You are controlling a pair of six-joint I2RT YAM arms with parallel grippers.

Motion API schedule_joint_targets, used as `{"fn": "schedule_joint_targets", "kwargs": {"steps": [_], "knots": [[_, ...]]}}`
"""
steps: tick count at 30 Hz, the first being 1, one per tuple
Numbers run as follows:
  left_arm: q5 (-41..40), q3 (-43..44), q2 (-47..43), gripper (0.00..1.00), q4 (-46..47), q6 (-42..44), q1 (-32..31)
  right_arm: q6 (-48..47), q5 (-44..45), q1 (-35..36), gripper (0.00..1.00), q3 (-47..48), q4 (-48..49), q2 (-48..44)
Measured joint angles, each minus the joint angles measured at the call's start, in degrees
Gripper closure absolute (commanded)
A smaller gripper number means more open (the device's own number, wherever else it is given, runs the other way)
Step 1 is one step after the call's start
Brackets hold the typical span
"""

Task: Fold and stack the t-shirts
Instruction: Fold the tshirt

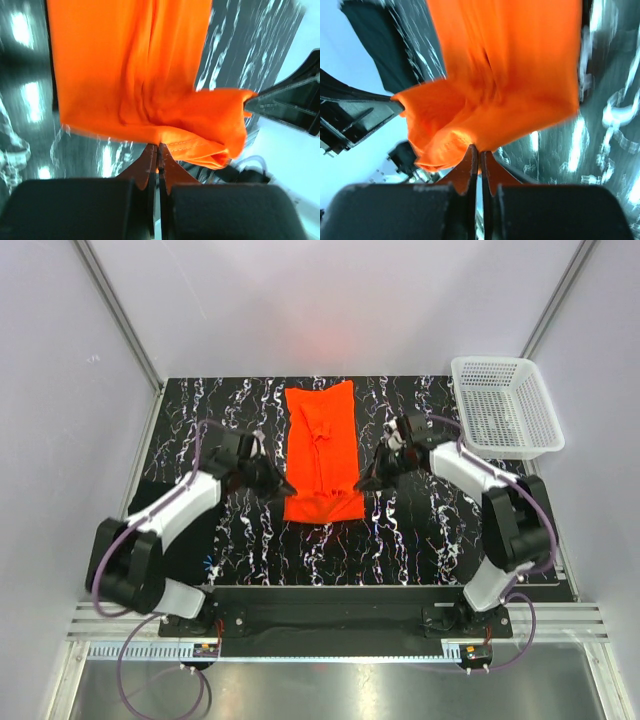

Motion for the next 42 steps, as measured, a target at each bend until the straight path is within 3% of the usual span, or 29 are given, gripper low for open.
{"fn": "schedule_joint_targets", "kwargs": {"steps": [7,13,32,35,42], "knots": [[-1.01,16.48,17.66,1.00,-0.35,2.19,5.33,-7.78,-1.62,-4.26,1.00,19.37,-7.37,16.02],[-0.39,23.82,28.28,1.00,-0.50,2.73,8.02,-10.82,-3.10,-7.37,1.00,29.94,-12.07,26.45],[1.73,34.38,37.99,1.00,-1.01,2.69,11.87,-11.65,-8.68,-8.92,0.98,50.62,-16.98,40.35],[2.71,36.50,40.44,0.96,-0.70,2.58,11.91,-11.37,-9.62,-8.92,0.98,53.59,-17.35,42.66],[4.13,40.54,45.55,0.77,-1.18,2.93,11.98,-10.88,-10.16,-9.01,0.74,58.80,-19.02,47.76]]}}
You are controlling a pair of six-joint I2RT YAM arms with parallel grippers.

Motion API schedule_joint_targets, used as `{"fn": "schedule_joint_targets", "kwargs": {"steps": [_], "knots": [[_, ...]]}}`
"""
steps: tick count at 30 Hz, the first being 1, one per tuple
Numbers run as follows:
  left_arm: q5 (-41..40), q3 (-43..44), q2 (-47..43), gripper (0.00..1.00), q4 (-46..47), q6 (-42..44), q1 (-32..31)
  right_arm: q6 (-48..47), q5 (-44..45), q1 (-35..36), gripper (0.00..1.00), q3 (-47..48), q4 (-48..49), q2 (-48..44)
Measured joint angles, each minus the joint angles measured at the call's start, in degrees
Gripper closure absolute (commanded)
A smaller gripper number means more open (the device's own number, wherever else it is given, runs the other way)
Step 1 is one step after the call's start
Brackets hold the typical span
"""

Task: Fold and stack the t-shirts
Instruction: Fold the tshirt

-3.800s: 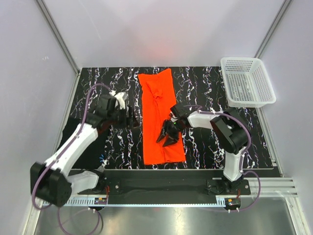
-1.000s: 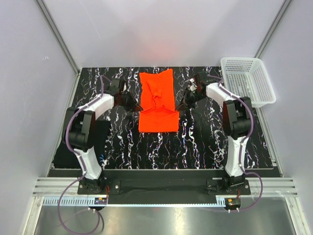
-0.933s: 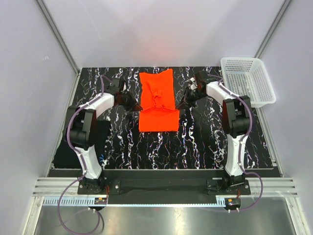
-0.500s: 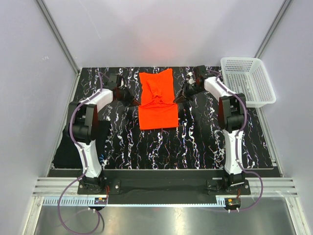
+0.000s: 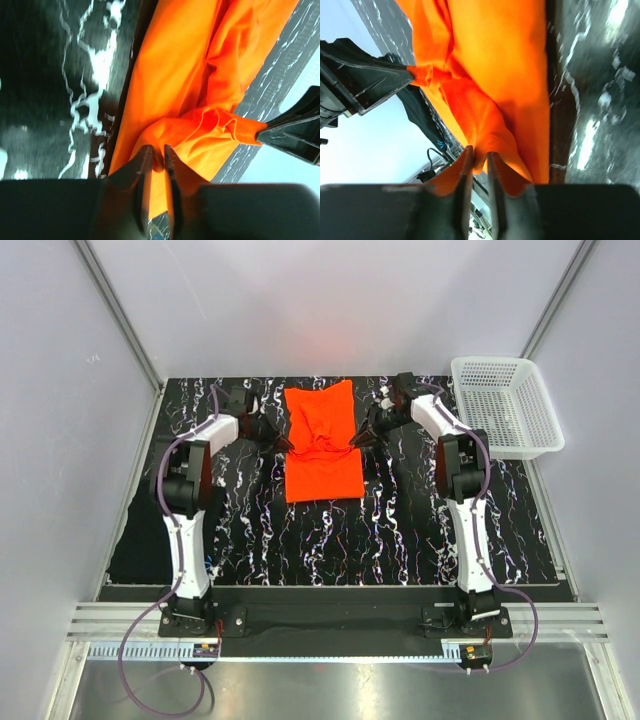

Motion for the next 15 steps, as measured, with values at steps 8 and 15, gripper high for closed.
{"fn": "schedule_joint_targets", "kwargs": {"steps": [8,15], "knots": [[-2.56,11.13,2.71,0.68,-7.58,7.37,1.62,-0.79,0.79,-2.67,0.61,22.60,-7.91,12.04],[-5.03,6.38,-9.01,0.62,-10.16,12.17,2.01,-5.07,5.14,-6.56,0.59,20.96,-12.87,8.22]]}}
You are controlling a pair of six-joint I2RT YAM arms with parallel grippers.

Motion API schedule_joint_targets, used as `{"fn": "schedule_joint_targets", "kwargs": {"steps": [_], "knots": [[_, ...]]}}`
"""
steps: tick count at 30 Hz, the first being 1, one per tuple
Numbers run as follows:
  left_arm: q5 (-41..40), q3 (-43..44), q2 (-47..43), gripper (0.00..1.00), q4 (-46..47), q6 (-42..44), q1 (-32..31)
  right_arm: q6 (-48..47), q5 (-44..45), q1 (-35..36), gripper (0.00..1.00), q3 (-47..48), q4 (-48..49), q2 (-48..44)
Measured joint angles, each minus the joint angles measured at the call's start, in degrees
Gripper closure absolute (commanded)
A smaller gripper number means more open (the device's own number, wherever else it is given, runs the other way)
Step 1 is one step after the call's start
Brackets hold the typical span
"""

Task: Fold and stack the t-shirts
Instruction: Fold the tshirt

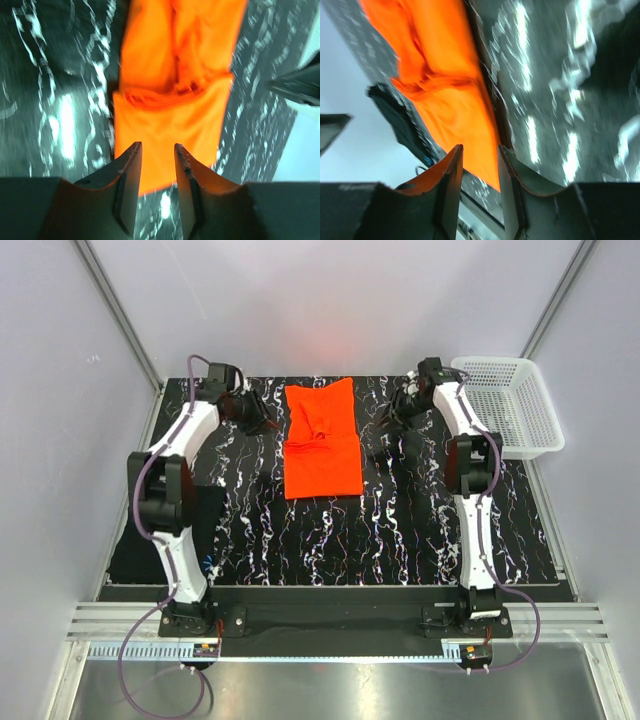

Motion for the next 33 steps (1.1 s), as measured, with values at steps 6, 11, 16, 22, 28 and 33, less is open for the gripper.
{"fn": "schedule_joint_targets", "kwargs": {"steps": [6,11,16,22,28,33], "knots": [[3.13,-8.87,-6.95,0.62,1.46,2.95,-3.39,-4.35,4.59,2.54,0.60,-20.92,0.31,-12.35],[6.99,-17.11,-5.22,0.65,6.14,1.66,-9.14,-3.58,4.48,8.37,0.66,-37.31,5.97,-22.67],[7.61,-17.99,-0.68,0.65,9.35,0.44,-10.95,-2.21,3.72,12.85,0.74,-39.39,9.97,-23.06],[6.78,-22.64,0.20,0.66,11.04,-0.15,-10.40,-1.31,3.72,14.16,0.77,-39.87,12.96,-20.15],[7.30,-28.39,-2.10,0.66,14.01,-1.29,-11.67,-0.72,1.99,13.99,0.78,-50.21,17.07,-20.70],[7.80,-34.71,-6.78,0.66,14.47,-1.31,-14.75,-0.79,2.23,14.40,0.77,-64.65,20.81,-29.77]]}}
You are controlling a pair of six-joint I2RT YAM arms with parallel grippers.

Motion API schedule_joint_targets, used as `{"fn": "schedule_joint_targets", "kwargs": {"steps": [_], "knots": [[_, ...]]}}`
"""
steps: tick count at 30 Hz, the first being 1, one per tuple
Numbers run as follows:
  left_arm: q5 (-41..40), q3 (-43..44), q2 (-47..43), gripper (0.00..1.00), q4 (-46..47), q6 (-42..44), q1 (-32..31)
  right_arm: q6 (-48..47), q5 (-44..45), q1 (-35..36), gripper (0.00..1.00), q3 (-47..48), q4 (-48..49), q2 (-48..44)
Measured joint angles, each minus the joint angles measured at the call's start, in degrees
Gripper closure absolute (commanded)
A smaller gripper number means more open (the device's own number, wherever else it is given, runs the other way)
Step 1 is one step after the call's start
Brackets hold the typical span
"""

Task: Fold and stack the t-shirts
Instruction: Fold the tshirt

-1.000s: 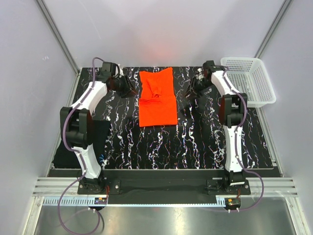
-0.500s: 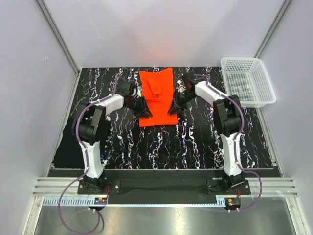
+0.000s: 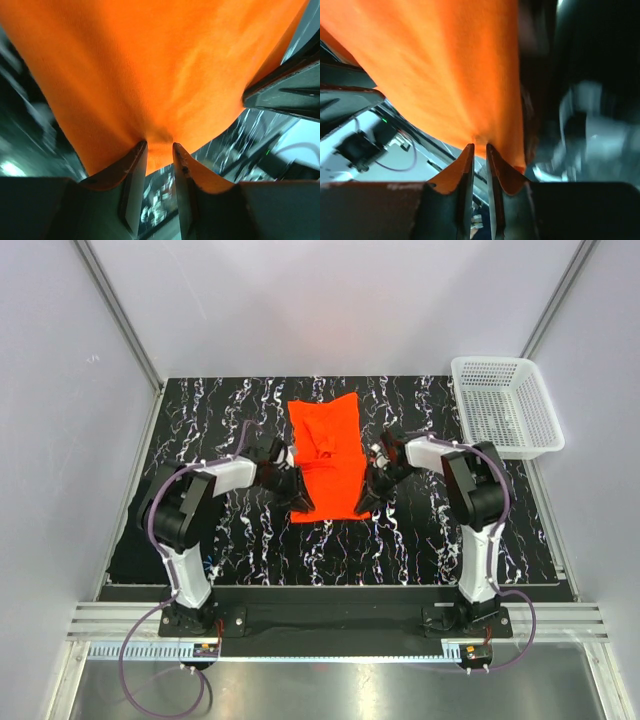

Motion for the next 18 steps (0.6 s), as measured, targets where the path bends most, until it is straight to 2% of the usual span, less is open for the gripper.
{"fn": "schedule_joint_targets", "kwargs": {"steps": [5,10,15,18], "knots": [[0.72,-8.11,-9.03,0.59,-3.76,0.57,-3.52,0.26,1.36,0.85,0.70,-11.96,-1.31,-10.73],[2.29,-5.90,-13.64,0.57,-6.03,1.90,-3.30,0.66,1.73,0.94,0.67,-9.73,-1.97,-15.76],[3.96,5.09,-4.90,0.64,-4.31,2.21,-2.93,1.07,0.31,0.94,0.69,1.09,-1.44,-8.90],[4.09,10.40,1.90,0.64,-2.40,2.23,-2.78,1.36,-0.26,0.94,0.70,7.50,-0.35,-2.45]]}}
